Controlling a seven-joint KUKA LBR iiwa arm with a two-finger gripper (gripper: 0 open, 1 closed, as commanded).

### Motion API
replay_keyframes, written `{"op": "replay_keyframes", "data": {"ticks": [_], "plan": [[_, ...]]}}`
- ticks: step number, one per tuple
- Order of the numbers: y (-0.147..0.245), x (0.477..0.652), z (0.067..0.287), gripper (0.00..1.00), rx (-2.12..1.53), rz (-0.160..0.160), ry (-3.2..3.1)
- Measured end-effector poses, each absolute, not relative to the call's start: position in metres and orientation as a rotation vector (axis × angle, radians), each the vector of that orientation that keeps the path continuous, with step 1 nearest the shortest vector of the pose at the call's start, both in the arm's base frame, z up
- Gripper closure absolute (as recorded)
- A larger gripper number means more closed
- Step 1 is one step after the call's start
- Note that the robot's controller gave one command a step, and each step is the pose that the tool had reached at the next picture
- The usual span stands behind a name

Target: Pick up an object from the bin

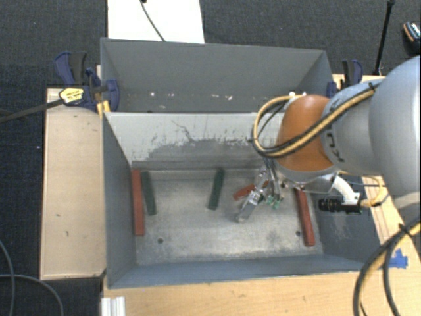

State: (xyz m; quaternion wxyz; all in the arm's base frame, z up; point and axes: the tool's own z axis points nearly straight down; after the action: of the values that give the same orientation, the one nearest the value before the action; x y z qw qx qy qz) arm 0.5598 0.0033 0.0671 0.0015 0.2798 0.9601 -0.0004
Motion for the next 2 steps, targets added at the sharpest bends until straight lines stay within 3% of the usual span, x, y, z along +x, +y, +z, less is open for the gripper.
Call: {"op": "replay_keyframes", "data": {"ticks": [1,2], "plan": [[0.0048,0.5617,0.0727,1.0,0.876,0.003,3.006],[0.0053,0.5598,0.0707,0.0,0.878,0.002,3.011]]}}
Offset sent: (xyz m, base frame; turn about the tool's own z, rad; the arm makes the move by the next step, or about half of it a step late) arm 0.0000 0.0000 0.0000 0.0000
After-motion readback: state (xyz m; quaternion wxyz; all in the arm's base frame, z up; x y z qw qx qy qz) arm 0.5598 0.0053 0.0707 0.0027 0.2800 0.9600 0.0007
